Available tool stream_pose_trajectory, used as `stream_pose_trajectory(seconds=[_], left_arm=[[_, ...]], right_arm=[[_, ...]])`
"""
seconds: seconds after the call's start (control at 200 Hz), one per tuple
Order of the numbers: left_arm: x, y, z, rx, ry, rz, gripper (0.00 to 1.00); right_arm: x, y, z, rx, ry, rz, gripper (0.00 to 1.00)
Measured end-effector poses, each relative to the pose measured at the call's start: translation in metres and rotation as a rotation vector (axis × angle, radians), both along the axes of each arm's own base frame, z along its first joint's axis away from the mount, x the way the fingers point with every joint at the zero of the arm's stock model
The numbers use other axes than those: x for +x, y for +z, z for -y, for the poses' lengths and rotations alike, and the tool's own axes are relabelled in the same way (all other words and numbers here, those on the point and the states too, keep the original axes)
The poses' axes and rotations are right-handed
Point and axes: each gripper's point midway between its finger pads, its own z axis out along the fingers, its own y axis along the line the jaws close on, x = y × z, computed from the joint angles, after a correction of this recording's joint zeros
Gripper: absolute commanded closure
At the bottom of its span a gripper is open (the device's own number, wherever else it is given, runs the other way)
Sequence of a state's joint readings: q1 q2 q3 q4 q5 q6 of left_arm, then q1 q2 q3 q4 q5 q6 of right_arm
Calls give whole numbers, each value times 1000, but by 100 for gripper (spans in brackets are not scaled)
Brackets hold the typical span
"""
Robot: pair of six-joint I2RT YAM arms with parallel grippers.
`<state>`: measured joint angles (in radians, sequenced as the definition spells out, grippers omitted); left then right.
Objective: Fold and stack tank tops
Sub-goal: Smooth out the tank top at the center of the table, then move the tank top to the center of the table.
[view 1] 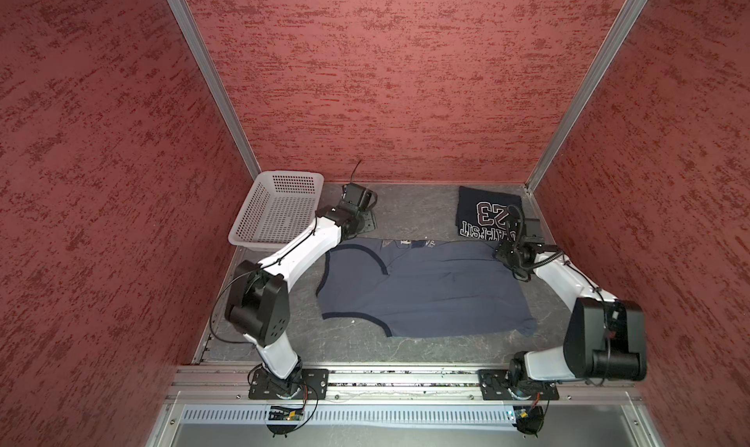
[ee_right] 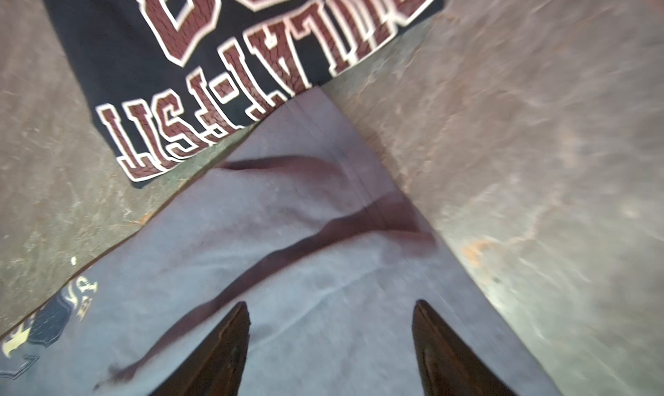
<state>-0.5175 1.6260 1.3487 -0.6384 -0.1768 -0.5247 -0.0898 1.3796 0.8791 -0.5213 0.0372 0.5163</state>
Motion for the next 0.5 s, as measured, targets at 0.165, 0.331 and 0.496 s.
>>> stream_pose_trajectory(seconds=[0.165,0.331,0.496], left_arm=[[-83,-48,32,29,-183,-150,30],[-116,-103,38,58,-210,-306,31],[-103,-137,33,59,-129,-361,30]], right_arm=[[-35,-16,-5,19,-4,-52,27],[-67,-56,-15,66,5,-180,27],[-66,-67,-23,83,25,-208,27]])
